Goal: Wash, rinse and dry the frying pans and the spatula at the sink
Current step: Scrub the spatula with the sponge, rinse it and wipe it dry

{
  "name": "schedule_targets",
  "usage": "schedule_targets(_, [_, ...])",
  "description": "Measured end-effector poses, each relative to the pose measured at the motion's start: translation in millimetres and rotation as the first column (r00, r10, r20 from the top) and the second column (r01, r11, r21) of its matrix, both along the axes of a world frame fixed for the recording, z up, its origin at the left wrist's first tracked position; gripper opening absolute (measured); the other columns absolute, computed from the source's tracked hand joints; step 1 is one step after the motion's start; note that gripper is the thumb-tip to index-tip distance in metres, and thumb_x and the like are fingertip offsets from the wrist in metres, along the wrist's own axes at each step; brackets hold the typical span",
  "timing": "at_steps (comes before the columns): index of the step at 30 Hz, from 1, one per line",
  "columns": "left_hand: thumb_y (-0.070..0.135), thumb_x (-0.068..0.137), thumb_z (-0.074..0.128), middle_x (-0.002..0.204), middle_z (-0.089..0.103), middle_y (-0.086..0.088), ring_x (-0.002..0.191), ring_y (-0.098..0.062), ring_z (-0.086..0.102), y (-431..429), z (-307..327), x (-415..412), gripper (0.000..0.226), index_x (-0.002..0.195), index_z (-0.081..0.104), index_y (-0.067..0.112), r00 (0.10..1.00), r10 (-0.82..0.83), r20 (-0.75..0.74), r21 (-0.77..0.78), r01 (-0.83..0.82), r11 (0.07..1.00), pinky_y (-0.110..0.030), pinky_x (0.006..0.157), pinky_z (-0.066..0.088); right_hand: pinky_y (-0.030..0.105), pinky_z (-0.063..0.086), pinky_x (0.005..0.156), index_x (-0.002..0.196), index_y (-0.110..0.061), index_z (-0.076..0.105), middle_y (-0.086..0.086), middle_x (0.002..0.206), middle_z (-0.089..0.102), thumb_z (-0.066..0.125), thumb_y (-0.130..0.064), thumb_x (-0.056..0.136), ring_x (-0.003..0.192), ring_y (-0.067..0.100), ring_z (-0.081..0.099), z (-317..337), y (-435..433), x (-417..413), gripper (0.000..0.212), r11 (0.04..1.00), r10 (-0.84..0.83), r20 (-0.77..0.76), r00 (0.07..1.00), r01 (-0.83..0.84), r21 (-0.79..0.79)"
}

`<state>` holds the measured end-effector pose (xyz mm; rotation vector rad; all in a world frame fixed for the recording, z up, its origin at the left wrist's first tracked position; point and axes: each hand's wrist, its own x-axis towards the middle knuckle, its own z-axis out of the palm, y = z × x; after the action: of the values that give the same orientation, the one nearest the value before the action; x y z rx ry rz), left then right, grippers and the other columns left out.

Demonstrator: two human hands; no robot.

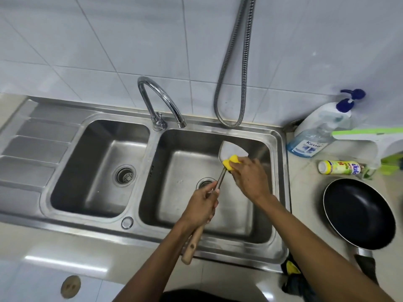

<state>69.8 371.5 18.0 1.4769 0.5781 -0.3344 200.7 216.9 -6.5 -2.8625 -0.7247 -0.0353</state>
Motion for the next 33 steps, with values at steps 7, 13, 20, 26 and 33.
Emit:
schedule_targets(7, [0.032,0.109,0.048,0.074,0.043,-0.009,0.054,-0.015,0.038,-12,8,-11,0.026,0.132,0.060,0.036,0.989,-0.114,0.094,0.026,0.112,0.993,-0.026,0.045,0.037,0.043,0.051,0.083,0.115,-0.034,0.075,0.001,0.117,0.068,0.066,-0.028,0.093,0.091,0.034,0.055,19,14,40,0.025,0.999,-0.037,-0.031,0.999,0.037,0.002])
schedule_targets(13, [0.023,0.110,0.049,0.067,0.048,-0.004,0.040,-0.010,0.039,8,0,2,0.035,0.144,0.057,0.022,0.999,-0.008,0.046,0.034,0.007,0.999,-0.021,0.036,0.033,0.041,0.052,0.075,0.109,-0.027,0.076,0.005,0.114,0.069,0.069,-0.024,0.091,0.090,0.036,0.056,19,1,23,0.020,0.997,-0.066,0.029,0.997,0.066,-0.027])
schedule_targets(20, [0.027,0.109,0.049,0.072,0.044,-0.010,0.043,-0.011,0.038,3,-2,-3,0.035,0.143,0.056,0.021,0.990,-0.122,0.066,0.060,0.118,0.991,-0.021,0.038,0.035,0.040,0.051,0.079,0.112,-0.032,0.077,0.000,0.119,0.068,0.065,-0.025,0.093,0.091,0.033,0.054,15,12,29,0.023,0.997,-0.076,-0.001,0.997,0.076,0.018])
schedule_targets(26, [0.026,0.104,0.060,0.076,0.067,0.001,0.047,-0.010,0.051,3,-2,3,0.038,0.142,0.060,0.025,0.993,-0.083,0.089,0.241,0.059,0.969,-0.022,0.044,0.043,0.040,0.052,0.091,0.117,-0.030,0.075,0.008,0.122,0.068,0.070,-0.027,0.091,0.105,0.034,0.064,38,10,27,0.026,0.969,-0.146,-0.220,0.965,0.184,0.167])
schedule_targets(33, [0.018,0.099,0.063,0.108,0.072,-0.003,0.095,-0.029,0.069,-3,-1,0,0.025,0.124,0.058,0.017,0.970,-0.239,0.049,0.765,0.117,0.633,-0.033,0.072,0.047,0.038,0.055,0.082,0.121,-0.039,0.072,-0.010,0.126,0.066,0.068,-0.036,0.093,0.099,0.025,0.057,28,24,-51,0.028,0.958,0.096,-0.223,0.970,-0.029,0.287])
